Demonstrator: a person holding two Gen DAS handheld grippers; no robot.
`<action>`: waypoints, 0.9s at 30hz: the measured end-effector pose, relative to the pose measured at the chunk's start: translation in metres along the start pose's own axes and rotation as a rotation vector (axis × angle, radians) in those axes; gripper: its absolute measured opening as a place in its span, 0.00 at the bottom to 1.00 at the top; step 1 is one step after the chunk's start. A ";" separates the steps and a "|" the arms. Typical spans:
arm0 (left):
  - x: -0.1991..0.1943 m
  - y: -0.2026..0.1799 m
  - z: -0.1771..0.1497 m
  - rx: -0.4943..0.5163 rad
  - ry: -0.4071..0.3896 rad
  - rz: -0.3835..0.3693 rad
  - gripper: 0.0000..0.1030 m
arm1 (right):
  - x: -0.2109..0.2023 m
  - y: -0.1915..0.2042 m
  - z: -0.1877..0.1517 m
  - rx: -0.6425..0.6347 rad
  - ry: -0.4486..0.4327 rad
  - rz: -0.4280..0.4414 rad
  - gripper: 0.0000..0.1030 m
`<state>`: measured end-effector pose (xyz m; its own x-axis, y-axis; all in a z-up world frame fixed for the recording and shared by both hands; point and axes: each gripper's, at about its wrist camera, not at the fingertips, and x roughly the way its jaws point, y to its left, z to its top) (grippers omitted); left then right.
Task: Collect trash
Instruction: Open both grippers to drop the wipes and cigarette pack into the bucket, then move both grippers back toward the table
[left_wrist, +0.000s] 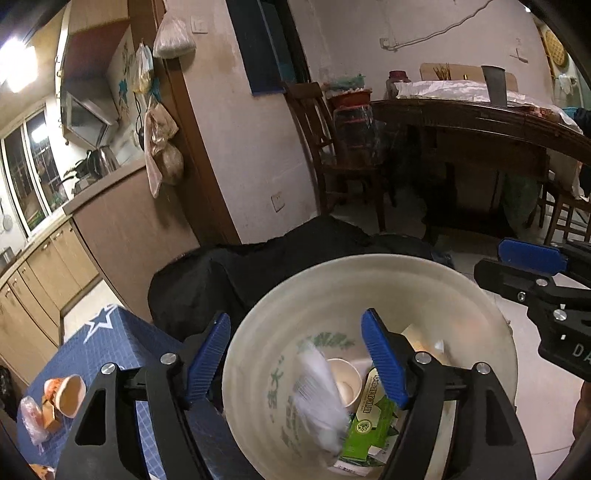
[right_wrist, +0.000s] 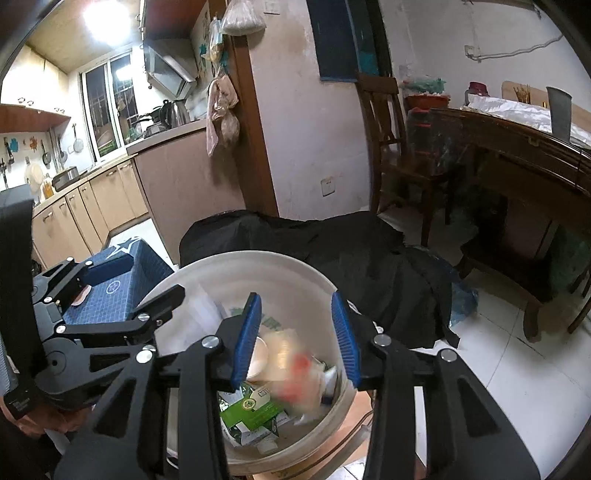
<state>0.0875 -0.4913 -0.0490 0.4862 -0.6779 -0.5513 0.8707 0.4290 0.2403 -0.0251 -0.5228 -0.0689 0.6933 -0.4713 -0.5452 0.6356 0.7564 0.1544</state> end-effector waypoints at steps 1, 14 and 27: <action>-0.001 -0.001 0.001 0.005 -0.006 0.005 0.72 | 0.000 0.000 0.000 0.001 0.001 0.000 0.37; -0.004 0.004 0.000 -0.007 -0.011 0.025 0.72 | 0.003 0.000 -0.003 -0.006 0.015 -0.004 0.37; -0.009 0.016 -0.003 -0.029 -0.018 0.041 0.72 | 0.007 -0.004 -0.004 0.000 0.022 -0.033 0.38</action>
<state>0.0968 -0.4767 -0.0422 0.5226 -0.6704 -0.5268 0.8479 0.4734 0.2386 -0.0238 -0.5273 -0.0767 0.6643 -0.4859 -0.5680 0.6580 0.7406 0.1359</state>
